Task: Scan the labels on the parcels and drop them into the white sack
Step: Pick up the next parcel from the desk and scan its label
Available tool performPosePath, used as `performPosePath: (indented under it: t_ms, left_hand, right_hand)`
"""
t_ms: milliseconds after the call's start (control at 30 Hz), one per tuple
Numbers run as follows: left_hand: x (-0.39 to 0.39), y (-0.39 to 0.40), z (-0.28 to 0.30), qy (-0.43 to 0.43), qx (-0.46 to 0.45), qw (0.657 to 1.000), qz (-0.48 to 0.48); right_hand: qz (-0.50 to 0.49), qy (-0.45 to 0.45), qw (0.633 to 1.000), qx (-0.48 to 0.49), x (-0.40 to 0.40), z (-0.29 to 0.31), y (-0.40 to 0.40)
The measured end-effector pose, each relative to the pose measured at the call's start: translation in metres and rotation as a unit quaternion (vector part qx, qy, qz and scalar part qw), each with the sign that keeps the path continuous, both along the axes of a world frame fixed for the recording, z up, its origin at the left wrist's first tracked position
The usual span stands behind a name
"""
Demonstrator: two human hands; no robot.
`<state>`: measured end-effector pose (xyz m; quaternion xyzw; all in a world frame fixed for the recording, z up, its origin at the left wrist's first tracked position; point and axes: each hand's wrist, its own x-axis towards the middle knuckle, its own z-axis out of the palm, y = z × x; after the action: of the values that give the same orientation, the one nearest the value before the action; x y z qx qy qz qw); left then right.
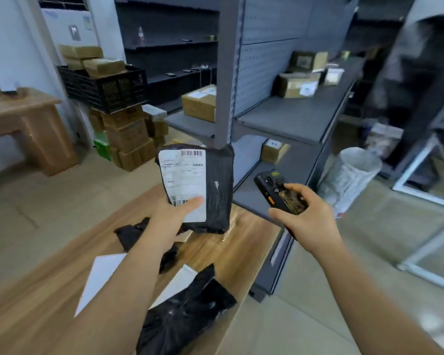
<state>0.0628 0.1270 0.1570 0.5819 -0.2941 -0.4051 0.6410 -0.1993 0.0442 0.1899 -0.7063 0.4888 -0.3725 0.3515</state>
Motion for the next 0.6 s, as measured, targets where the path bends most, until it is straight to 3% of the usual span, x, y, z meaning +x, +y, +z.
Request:
performPosePath:
  t_ms: [300,600]
  left_hand:
    - [-0.184,-0.12,0.012,-0.04,0.021,0.991,-0.125]
    - [-0.375,-0.222,0.017,-0.039,0.025,0.976,-0.213]
  right_hand:
    - [-0.177,-0.03,0.984,-0.011,-0.191,-0.015,-0.049]
    - [-0.249,-0.031,0.968,-0.027,-0.365,-0.028,-0.115]
